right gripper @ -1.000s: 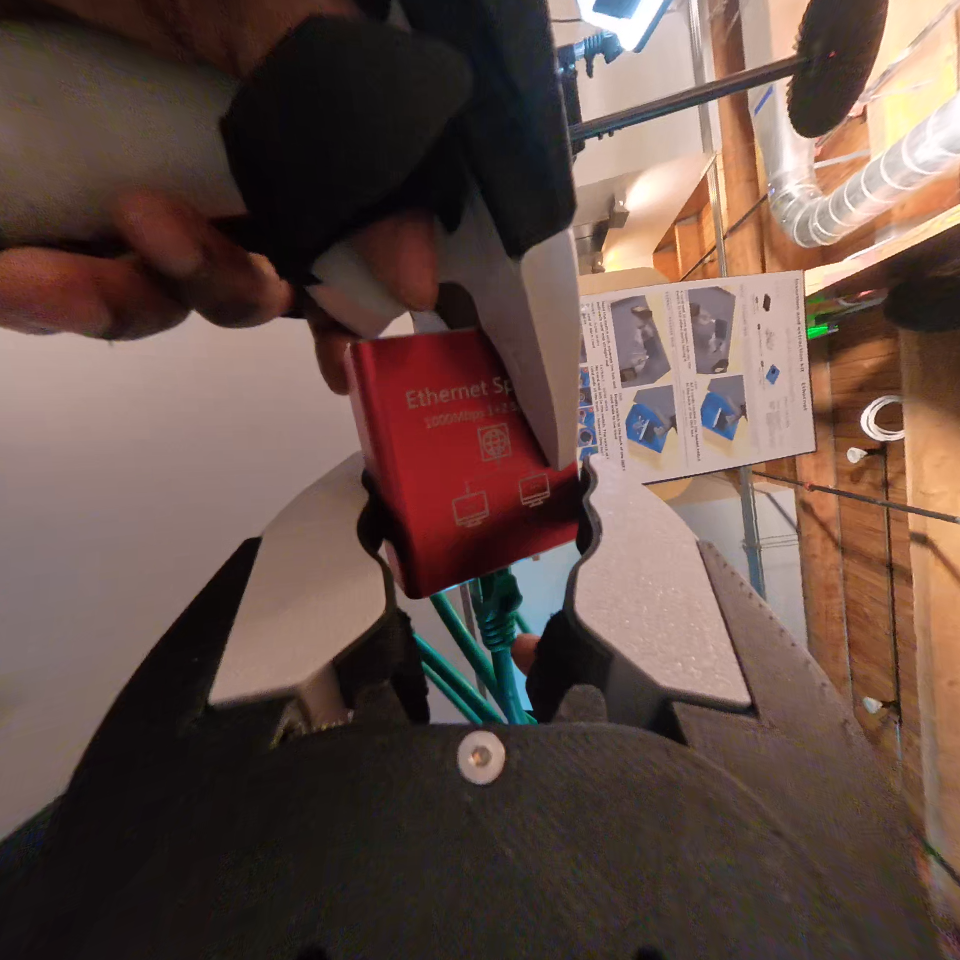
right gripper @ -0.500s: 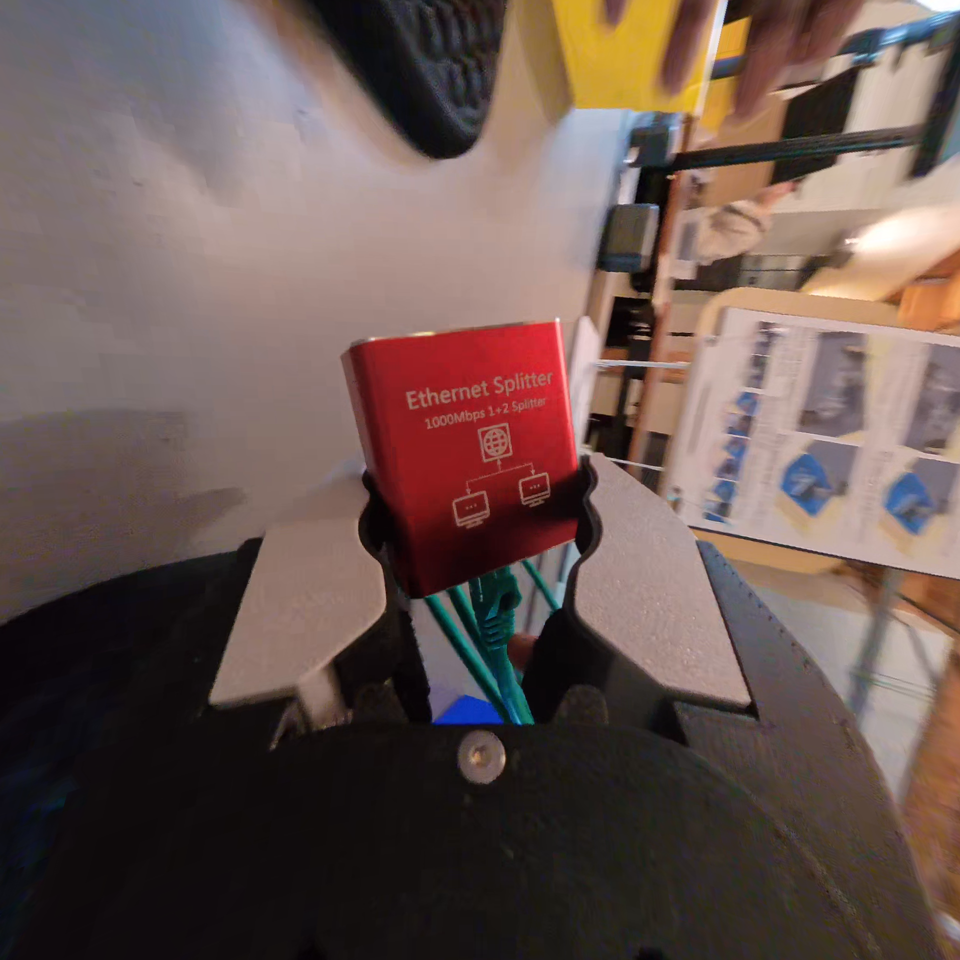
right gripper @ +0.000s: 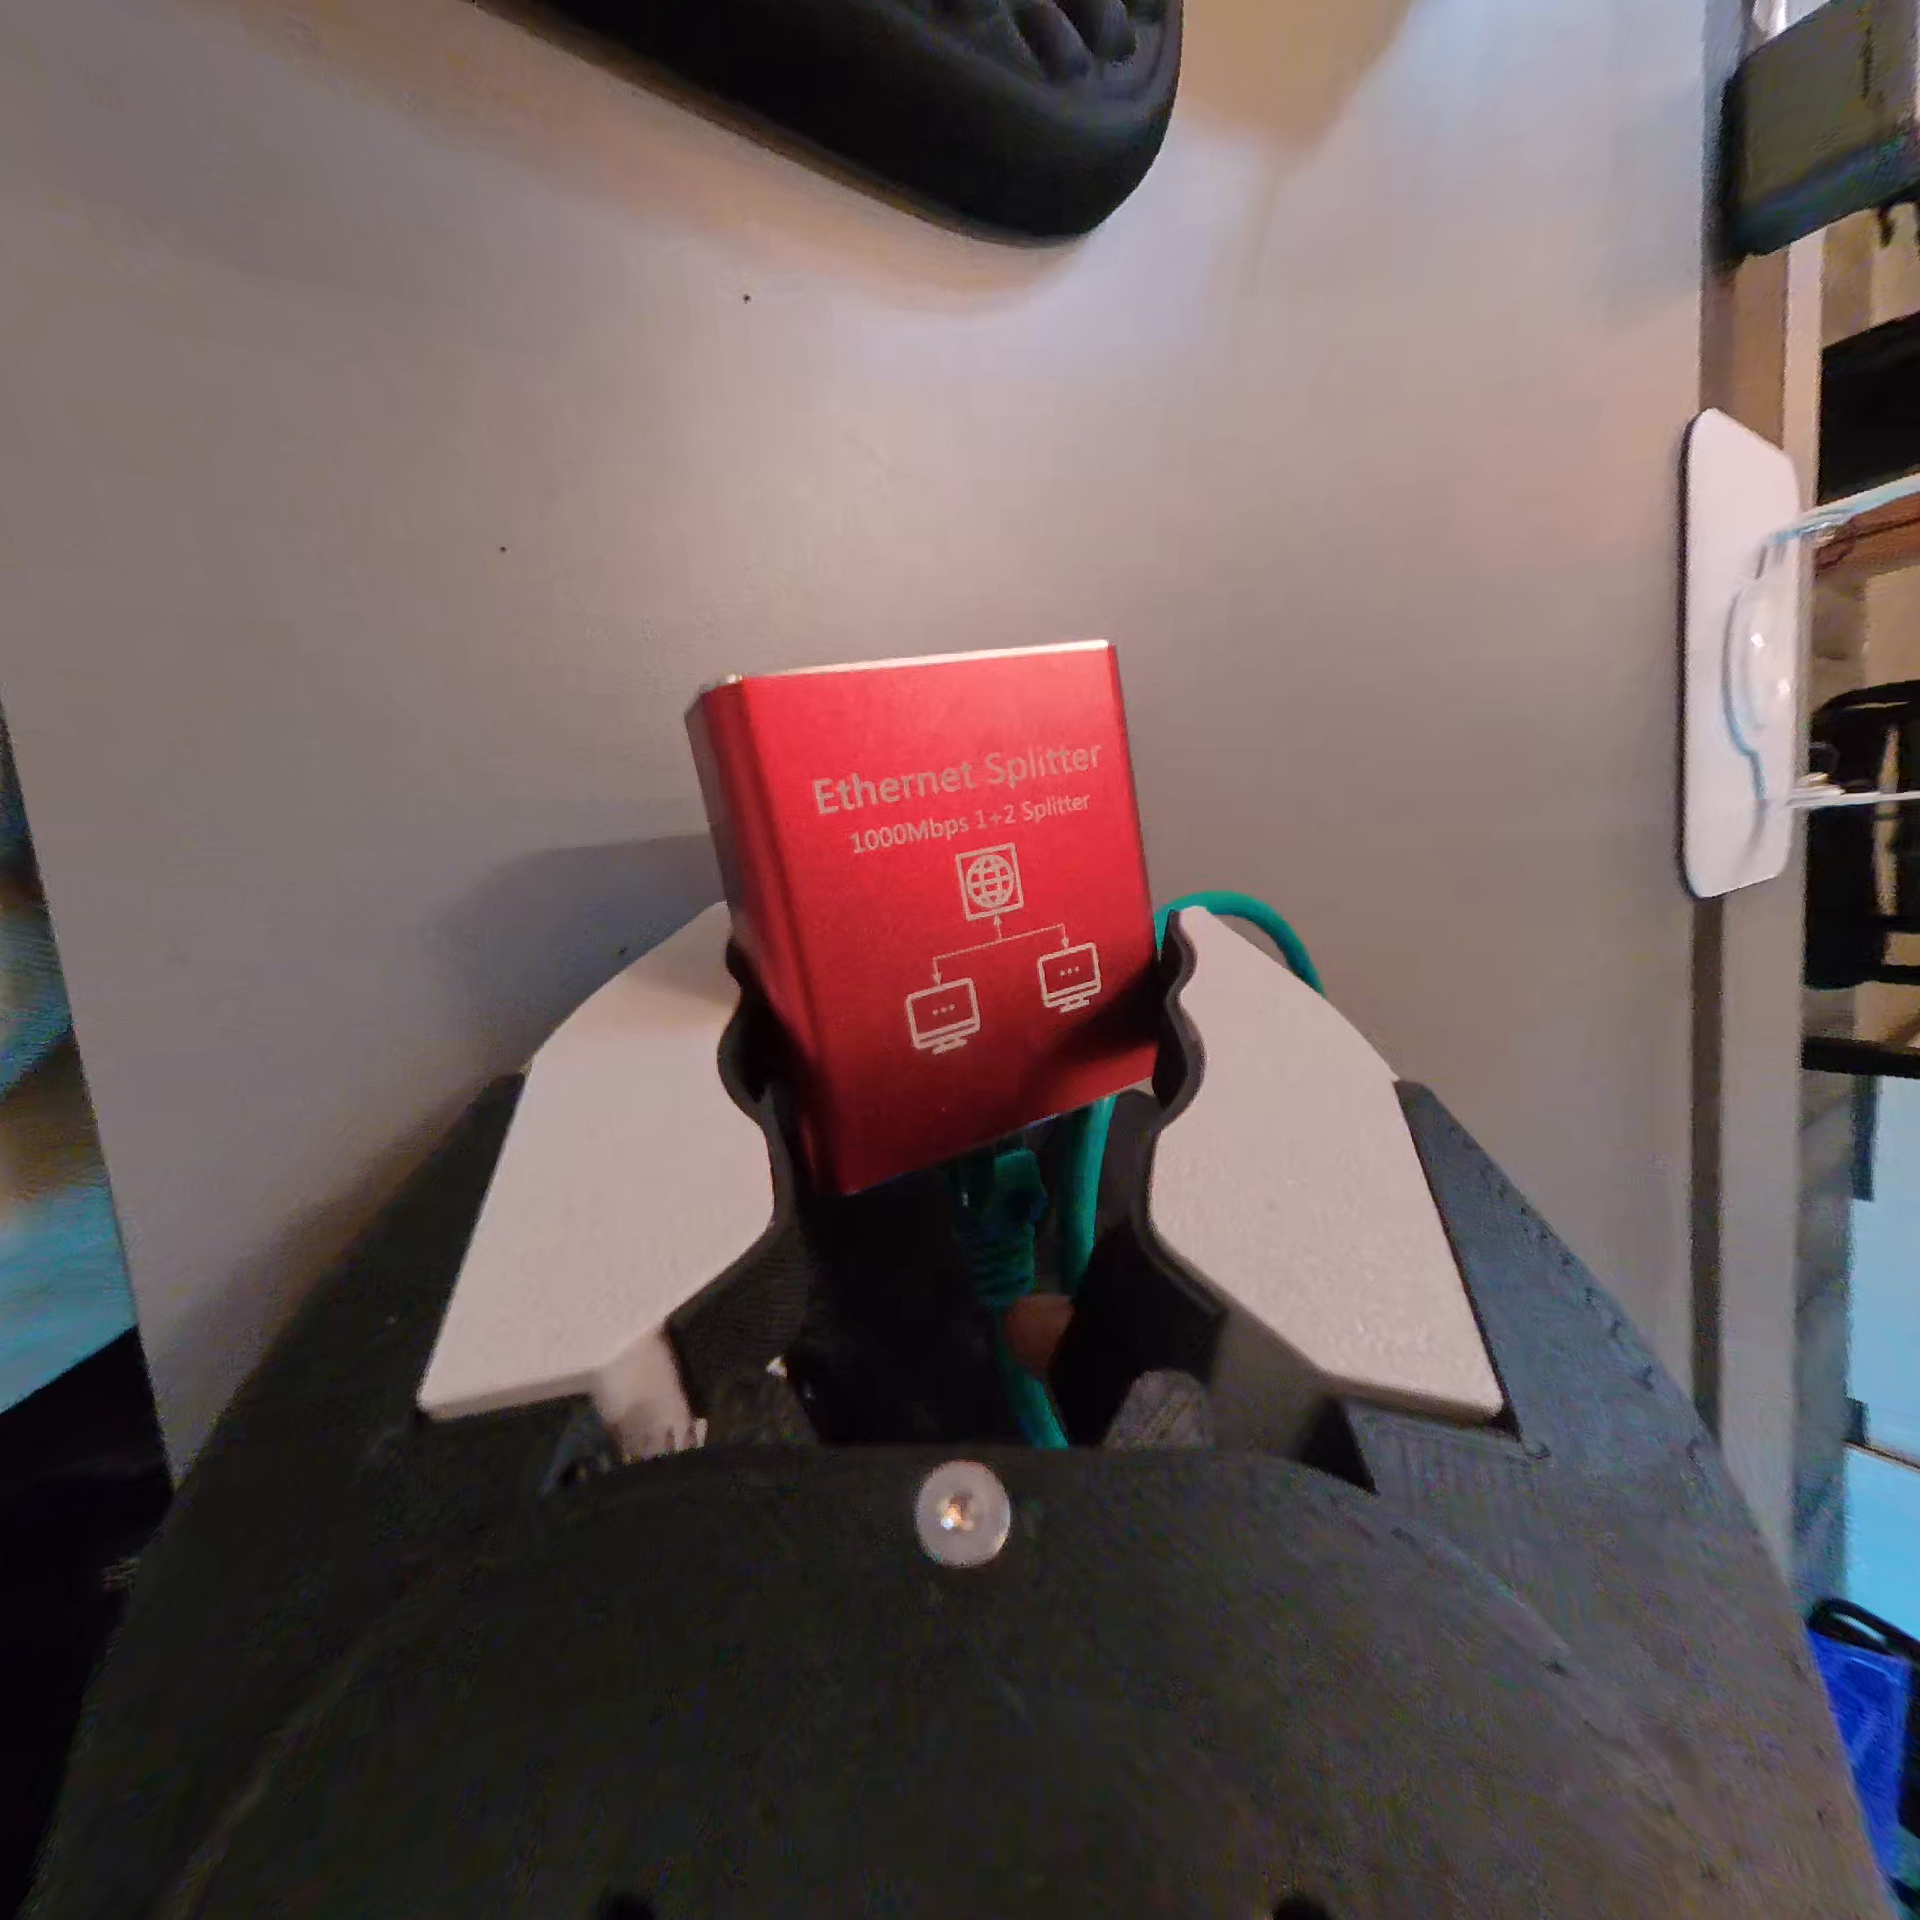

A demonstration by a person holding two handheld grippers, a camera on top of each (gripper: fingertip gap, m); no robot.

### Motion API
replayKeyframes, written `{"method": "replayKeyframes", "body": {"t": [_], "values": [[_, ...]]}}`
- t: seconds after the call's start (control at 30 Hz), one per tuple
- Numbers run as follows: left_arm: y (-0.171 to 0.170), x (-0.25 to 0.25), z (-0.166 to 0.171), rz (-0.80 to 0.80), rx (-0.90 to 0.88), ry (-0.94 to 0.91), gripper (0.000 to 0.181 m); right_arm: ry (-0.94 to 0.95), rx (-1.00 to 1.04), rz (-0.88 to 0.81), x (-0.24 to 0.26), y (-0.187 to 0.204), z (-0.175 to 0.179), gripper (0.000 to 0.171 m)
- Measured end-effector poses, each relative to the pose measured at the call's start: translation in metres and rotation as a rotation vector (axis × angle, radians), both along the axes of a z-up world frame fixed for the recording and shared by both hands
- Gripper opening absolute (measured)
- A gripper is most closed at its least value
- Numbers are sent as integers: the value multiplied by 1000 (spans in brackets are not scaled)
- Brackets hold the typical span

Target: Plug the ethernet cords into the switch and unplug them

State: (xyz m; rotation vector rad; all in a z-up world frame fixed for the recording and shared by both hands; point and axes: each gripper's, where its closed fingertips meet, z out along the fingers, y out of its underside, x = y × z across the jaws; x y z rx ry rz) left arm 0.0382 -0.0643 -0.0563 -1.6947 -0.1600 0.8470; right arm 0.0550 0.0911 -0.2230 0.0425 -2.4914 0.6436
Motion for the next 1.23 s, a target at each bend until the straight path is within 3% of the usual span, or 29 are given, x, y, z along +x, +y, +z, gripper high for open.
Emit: {"method": "replayKeyframes", "body": {"t": [0.57, 0.7, 0.8, 1.0, 1.23], "values": [[-75, -5, 20, 228, 22, -4, 69, -222, -104, -8, 18, 3, -8, 81], [-101, -10, 17, 336, -18, -6, 68, -192, -111, 3, 18, 5, -2, 85], [-135, -13, 10, 455, -39, -59, 66, -107, -237, 47, 16, -4, 24, 87], [-209, -21, -30, 745, -145, -274, 60, 103, -419, 94, 11, -6, 70, 89], [-188, -18, -117, 522, -360, -671, 44, 199, -436, 106, 10, -5, 85, 83]]}}
